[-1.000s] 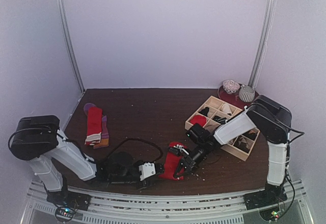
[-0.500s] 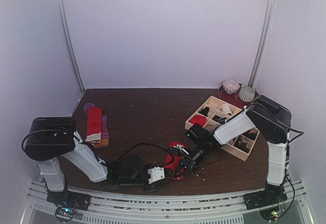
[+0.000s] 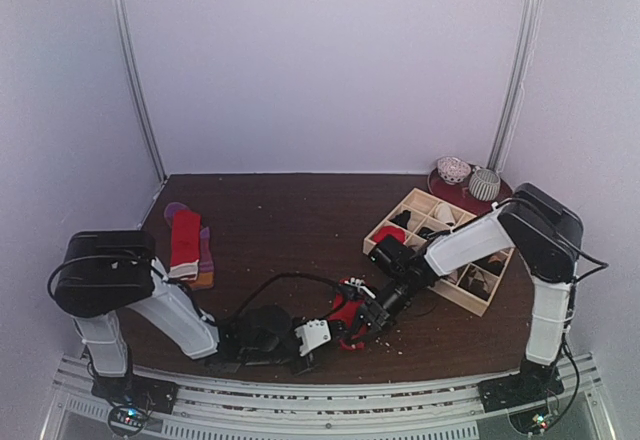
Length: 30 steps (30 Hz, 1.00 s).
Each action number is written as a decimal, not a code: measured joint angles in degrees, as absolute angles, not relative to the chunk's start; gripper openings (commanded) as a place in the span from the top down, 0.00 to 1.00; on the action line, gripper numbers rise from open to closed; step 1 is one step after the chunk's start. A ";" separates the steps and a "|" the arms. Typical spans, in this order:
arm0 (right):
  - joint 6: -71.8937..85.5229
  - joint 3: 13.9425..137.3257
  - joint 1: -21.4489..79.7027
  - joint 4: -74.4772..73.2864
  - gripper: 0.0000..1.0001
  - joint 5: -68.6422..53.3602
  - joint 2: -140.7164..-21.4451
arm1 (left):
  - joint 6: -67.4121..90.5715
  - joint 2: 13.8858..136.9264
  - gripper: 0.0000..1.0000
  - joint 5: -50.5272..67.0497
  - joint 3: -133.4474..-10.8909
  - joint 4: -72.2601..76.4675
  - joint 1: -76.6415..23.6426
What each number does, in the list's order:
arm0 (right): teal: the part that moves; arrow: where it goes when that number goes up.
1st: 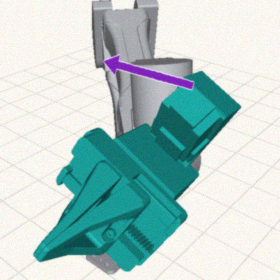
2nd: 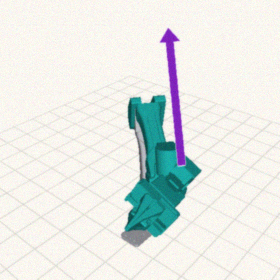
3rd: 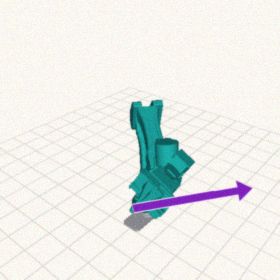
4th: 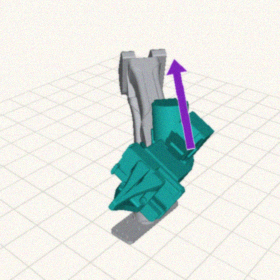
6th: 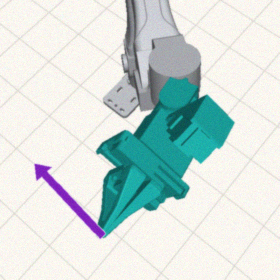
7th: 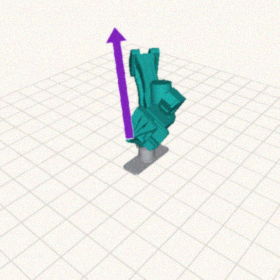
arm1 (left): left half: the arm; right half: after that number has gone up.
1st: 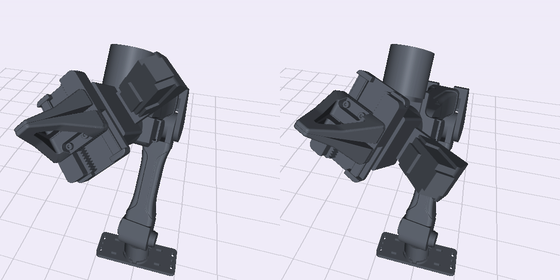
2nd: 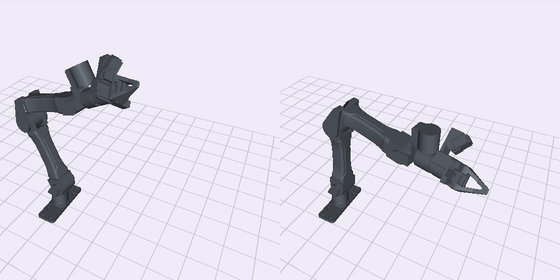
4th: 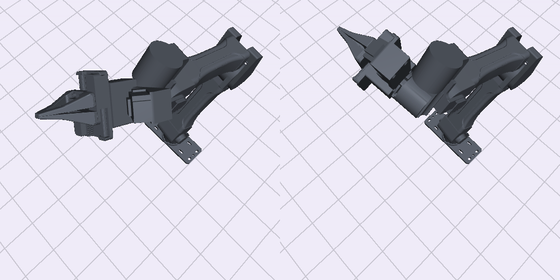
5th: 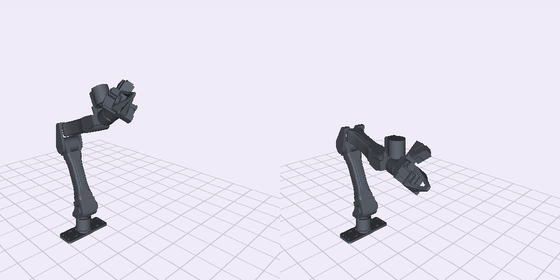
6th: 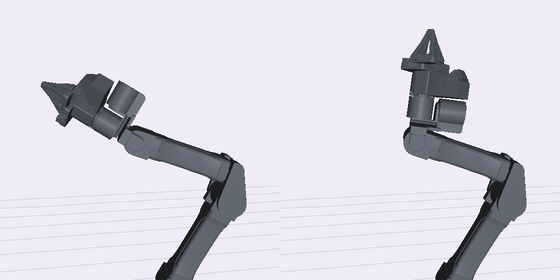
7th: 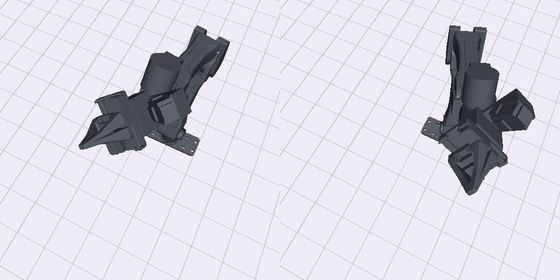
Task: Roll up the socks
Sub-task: Roll a pair of socks at the center of the board.
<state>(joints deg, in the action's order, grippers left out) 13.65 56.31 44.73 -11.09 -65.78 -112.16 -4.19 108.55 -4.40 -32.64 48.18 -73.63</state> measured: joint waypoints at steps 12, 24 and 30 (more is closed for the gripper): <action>6.39 36.47 48.36 9.87 0.65 -44.62 -71.24 | 12.10 95.46 1.00 4.10 -38.65 11.70 -71.48; -11.64 27.57 68.75 22.83 0.63 -18.22 -77.80 | 13.43 99.92 1.00 24.58 -46.02 1.48 -63.55; -16.60 30.89 72.36 25.54 0.63 -10.72 -88.62 | 13.41 101.32 1.00 28.97 -46.68 1.37 -61.93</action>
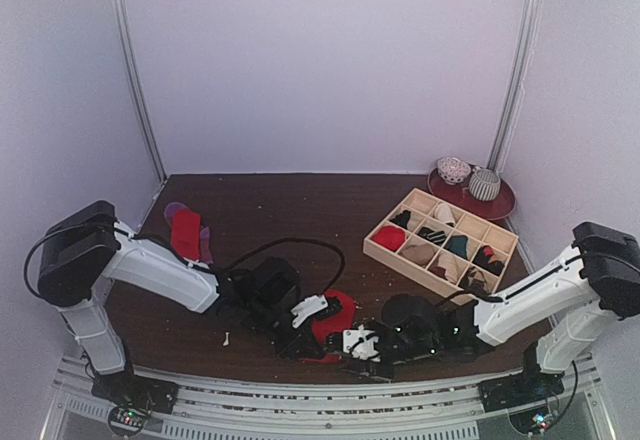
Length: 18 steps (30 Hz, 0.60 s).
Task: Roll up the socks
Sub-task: Roll a pair of socks at the center of the board.
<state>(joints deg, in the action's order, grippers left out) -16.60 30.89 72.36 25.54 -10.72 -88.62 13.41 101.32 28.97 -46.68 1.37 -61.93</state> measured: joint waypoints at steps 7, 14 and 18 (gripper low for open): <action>-18.24 32.14 72.66 28.42 0.63 -4.49 -94.00 | 13.04 101.60 1.00 30.44 -46.81 1.39 -61.58; -16.49 34.41 72.88 29.61 0.84 -1.26 -98.17 | 12.12 101.60 0.84 31.20 -46.85 1.19 -61.21; -12.78 34.46 72.84 30.22 0.88 -1.21 -98.28 | 11.33 99.42 0.70 29.63 -45.67 0.99 -61.19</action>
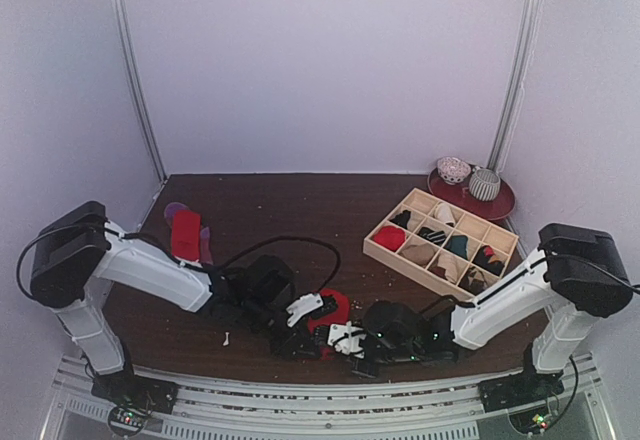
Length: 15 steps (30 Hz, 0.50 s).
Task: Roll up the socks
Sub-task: Roll a pair of socks at the center of the board.
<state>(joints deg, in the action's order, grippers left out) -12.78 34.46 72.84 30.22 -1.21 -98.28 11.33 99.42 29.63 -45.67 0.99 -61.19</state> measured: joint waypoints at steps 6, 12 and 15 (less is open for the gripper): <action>-2.35 33.34 71.18 31.27 0.87 -7.53 -97.60 | 8.38 86.35 0.55 19.84 -39.13 3.27 -61.32; 13.65 32.62 63.64 33.93 0.87 -24.58 -99.00 | 2.63 72.62 0.51 14.72 -30.30 17.72 -61.39; 20.95 32.75 60.36 36.40 0.87 -32.32 -101.38 | 0.56 72.79 0.51 13.69 -25.74 25.02 -62.02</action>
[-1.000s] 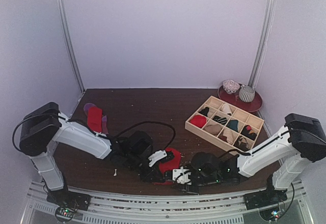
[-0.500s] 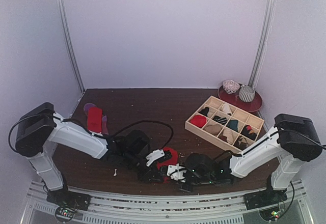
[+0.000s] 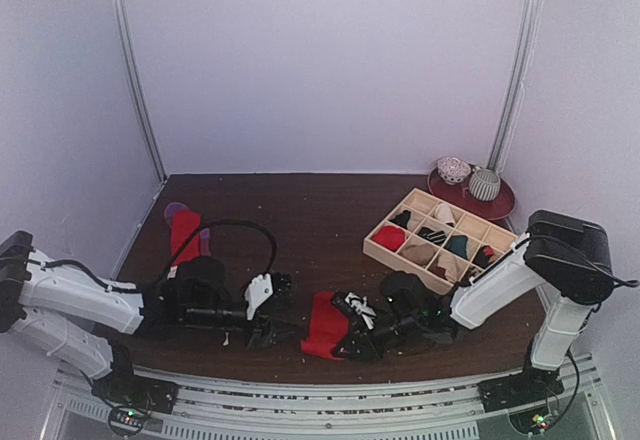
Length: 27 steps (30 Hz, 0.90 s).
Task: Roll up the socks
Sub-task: Roll a pair of socks at the center of the board.
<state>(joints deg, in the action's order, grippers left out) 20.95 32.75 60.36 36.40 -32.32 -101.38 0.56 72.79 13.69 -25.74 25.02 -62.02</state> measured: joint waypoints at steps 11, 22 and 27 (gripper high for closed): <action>36.25 34.39 54.04 38.83 0.87 -47.51 -106.61 | -1.67 90.19 0.52 12.99 -21.08 42.00 -68.07; 36.67 35.46 53.63 35.79 0.87 -50.83 -107.13 | -1.45 100.86 0.85 12.47 -25.41 49.47 -68.23; 36.93 35.40 53.23 35.29 0.81 -51.99 -107.09 | 1.06 103.81 1.00 11.55 -27.24 49.63 -68.18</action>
<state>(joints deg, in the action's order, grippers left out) 36.93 35.40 53.23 35.29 -51.99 -107.09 1.06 103.81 11.55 -27.24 49.63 -68.18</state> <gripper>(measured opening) 0.141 0.027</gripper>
